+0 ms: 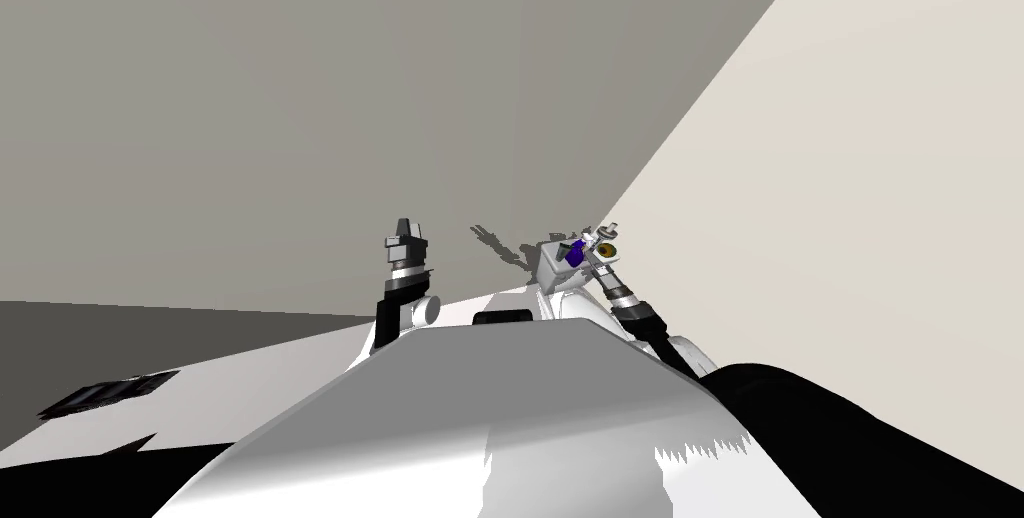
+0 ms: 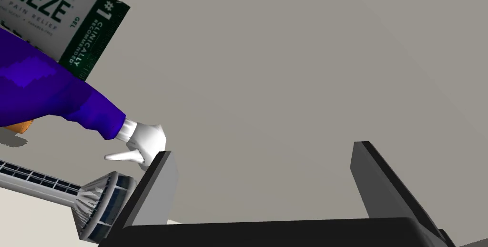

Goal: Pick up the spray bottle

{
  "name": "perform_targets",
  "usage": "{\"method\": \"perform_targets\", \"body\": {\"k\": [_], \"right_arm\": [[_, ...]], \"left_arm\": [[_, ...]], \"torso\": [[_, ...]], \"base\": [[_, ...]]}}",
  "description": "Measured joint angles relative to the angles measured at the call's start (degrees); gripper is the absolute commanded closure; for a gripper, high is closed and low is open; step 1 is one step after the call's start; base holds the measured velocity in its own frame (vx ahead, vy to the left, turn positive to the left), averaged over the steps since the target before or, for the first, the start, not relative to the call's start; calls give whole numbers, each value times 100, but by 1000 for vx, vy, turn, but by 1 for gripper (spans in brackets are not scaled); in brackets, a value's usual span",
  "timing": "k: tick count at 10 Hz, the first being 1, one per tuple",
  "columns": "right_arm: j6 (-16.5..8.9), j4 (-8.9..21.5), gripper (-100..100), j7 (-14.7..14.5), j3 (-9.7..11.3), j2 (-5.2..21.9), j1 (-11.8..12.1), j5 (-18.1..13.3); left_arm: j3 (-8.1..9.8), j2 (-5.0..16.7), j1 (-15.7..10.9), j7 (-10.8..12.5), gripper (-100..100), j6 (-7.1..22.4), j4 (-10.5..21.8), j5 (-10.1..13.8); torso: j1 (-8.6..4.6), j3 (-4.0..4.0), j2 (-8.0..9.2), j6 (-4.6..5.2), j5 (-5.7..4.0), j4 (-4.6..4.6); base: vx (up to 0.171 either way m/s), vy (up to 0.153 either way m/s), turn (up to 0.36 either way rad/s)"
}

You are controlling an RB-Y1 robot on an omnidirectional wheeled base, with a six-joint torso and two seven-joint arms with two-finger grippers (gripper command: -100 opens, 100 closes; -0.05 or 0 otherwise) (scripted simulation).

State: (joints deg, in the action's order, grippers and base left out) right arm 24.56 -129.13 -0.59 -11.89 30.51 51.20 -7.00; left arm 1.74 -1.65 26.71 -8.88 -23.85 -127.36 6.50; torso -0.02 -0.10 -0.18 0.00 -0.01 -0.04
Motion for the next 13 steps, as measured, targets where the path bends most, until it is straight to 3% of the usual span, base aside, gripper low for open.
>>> {"method": "perform_targets", "body": {"k": [4, 7, 9, 13], "right_arm": [[-271, -45, -100, 61, -364, 602, 614, -146], [-426, 34, -100, 85, -511, 974, 820, -226], [-540, 89, -100, 158, -764, 1346, 1127, -267], [-758, 189, -100, 206, -1032, 1957, 1566, -402]], "left_arm": [[0, 0, 0, 0, 0, 0, 0, 0], [0, 0, 0, 0, 0, 0, 0, 0], [0, 0, 0, 0, 0, 0, 0, 0], [0, 0, 0, 0, 0, 0, 0, 0]], "torso": [[4, 1, 2, 0, 1, 0], [3, 3, 6, -1, 0, 1], [3, 0, 1, 0, 1, 0], [5, -1, 0, -1, 0, 0]], "base": [[41, 4, 13], [33, 4, 12], [47, 5, 13], [46, 7, 13]]}}
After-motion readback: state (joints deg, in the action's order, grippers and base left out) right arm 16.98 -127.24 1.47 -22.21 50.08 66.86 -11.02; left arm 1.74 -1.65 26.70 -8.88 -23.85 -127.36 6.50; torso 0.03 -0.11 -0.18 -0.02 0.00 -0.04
